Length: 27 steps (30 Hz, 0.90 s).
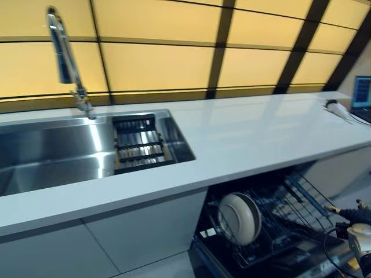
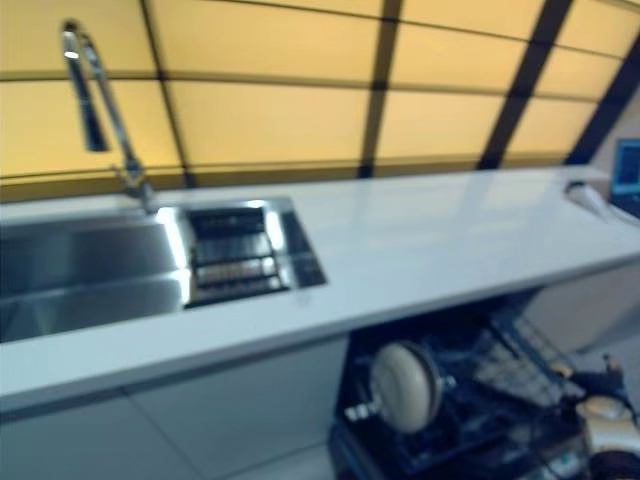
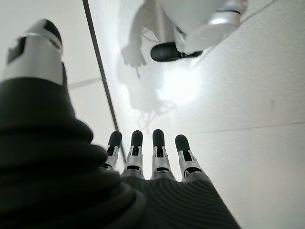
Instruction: Take plates into dishwasher
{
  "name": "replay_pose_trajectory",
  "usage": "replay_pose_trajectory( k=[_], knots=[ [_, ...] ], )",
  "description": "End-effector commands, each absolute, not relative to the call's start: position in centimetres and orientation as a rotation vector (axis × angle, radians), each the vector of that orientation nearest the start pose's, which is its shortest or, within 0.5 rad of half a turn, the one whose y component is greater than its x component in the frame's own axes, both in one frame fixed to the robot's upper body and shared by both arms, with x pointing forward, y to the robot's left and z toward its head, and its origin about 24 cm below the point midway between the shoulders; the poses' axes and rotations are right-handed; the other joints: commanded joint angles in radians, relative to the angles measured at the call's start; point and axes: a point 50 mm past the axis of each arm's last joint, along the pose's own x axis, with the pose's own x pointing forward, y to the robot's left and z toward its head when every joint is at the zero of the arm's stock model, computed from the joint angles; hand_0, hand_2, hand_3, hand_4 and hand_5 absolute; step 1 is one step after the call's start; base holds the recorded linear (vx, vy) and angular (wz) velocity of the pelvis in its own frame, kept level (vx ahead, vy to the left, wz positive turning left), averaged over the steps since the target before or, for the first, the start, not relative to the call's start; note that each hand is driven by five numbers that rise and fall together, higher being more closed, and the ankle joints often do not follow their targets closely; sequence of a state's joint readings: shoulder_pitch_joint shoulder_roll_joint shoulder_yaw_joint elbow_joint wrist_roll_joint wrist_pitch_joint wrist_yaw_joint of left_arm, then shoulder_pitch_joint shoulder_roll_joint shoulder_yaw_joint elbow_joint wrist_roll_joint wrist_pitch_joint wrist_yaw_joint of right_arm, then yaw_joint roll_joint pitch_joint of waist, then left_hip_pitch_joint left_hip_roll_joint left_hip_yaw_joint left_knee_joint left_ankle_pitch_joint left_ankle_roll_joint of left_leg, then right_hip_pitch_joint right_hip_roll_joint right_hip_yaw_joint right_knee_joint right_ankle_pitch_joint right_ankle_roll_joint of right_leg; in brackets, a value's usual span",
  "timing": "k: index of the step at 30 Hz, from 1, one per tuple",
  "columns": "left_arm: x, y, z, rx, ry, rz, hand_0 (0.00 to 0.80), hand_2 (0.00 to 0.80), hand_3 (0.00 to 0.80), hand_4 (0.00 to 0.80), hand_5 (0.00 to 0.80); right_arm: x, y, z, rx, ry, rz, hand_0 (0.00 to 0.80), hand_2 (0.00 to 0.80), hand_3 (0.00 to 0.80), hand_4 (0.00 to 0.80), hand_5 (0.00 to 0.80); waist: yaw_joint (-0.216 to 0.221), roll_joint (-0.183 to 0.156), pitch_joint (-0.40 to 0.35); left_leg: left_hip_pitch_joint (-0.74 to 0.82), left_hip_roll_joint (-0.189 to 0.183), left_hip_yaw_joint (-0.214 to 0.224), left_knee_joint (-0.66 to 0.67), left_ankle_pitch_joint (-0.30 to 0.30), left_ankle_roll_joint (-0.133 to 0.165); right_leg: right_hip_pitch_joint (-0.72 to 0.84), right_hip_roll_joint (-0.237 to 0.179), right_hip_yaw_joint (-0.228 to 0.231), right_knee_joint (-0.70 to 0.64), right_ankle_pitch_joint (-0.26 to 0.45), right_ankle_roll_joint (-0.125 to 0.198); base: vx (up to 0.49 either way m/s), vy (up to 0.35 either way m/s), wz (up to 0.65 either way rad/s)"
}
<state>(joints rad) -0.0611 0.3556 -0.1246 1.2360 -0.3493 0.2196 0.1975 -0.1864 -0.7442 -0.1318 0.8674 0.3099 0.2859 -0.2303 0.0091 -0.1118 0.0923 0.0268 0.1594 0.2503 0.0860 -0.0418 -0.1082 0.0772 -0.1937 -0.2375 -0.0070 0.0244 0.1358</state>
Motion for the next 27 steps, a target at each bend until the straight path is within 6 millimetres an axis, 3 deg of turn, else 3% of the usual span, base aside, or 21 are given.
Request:
replay_pose_trajectory(
  k=[1,7,17,27],
  knots=[
    [10.3,28.1,-14.6,0.182,1.305,0.498,0.0,0.0,0.0,0.0,0.0,19.5,-41.2,-0.5,-0.11,0.725,-0.784,0.0,0.0,0.0,0.0,0.0,0.003,0.021,0.006,0.041,-0.014,-0.002,-0.048,0.008,0.072,-0.016,-0.073,0.013,0.116,0.03,0.051,-0.081,-0.136,0.11],
    [10.5,28.5,-14.4,0.204,1.294,0.492,0.0,0.0,0.0,0.0,0.0,16.4,-41.0,-3.4,-0.093,0.834,-0.853,0.0,0.0,0.0,0.0,0.0,-0.005,0.038,0.01,0.053,-0.004,-0.003,-0.105,0.046,0.059,-0.01,-0.04,-0.001,0.09,-0.016,0.041,-0.067,-0.077,0.04],
    [10.5,28.7,-14.3,0.202,1.285,0.476,0.0,0.0,0.0,0.0,0.0,14.7,-42.4,-3.0,-0.086,0.858,-0.932,0.0,0.0,0.0,0.0,0.0,-0.02,0.043,0.003,0.046,0.004,-0.005,-0.15,0.088,0.032,-0.004,-0.004,0.0,0.052,-0.025,0.021,-0.05,-0.037,0.07],
    [12.1,28.3,-14.0,0.22,1.235,0.436,0.0,0.0,0.0,0.0,0.0,13.2,-39.6,-6.6,0.146,0.895,-0.888,0.0,0.0,0.0,0.0,0.0,-0.028,0.057,0.015,0.02,0.009,-0.012,-0.156,0.104,0.023,-0.012,0.012,-0.002,0.042,-0.031,0.012,-0.072,-0.052,0.01]
  ],
)
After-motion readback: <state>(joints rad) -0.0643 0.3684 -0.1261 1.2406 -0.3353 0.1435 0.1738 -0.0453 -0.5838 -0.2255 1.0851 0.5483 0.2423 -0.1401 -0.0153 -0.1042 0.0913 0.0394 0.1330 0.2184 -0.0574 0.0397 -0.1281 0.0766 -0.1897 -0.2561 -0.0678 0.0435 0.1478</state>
